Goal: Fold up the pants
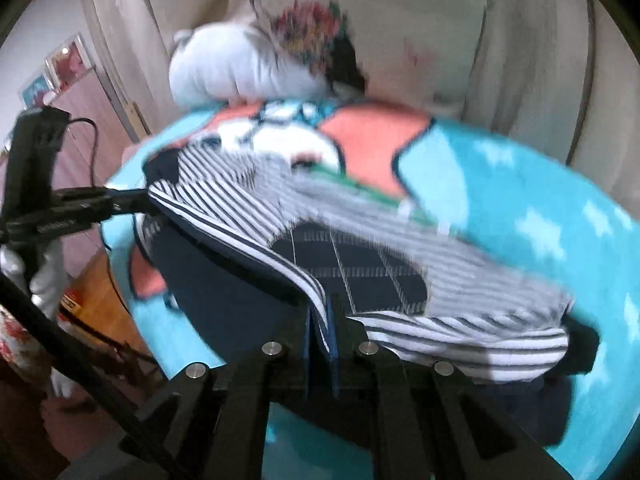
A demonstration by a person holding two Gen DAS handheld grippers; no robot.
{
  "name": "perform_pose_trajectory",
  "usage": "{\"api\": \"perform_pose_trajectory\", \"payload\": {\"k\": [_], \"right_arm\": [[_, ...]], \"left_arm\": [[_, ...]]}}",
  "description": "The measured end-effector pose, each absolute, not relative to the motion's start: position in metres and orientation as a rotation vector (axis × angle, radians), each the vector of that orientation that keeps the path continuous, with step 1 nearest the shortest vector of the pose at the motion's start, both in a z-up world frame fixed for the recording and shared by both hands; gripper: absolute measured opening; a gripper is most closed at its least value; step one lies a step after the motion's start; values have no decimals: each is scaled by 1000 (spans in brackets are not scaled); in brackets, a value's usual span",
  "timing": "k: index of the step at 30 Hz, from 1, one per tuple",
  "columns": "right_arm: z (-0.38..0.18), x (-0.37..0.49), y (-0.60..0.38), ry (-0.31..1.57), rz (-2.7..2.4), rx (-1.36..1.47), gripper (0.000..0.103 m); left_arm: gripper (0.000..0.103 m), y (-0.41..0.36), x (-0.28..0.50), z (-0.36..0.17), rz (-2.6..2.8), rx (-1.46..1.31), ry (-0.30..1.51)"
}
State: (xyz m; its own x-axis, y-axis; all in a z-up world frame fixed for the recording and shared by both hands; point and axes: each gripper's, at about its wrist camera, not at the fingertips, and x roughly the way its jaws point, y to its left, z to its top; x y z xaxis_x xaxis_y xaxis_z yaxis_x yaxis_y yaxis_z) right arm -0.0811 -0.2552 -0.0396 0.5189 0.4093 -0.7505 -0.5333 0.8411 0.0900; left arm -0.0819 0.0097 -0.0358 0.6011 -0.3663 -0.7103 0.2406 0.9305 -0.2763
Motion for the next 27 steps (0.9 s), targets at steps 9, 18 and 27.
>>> {"api": "perform_pose_trajectory", "payload": {"k": [9,18,27], "right_arm": [[-20,-106,-269,776,551,-112,43],[-8,-87,-126,709,845,-196,55],[-50,-44,-60,789,818,-229,11]], "left_arm": [[59,63,-108,-19,-324,-314,735],[66,115,-121,-13,-154,-494,651],[67,151,-132,-19,-99,-551,622]]}}
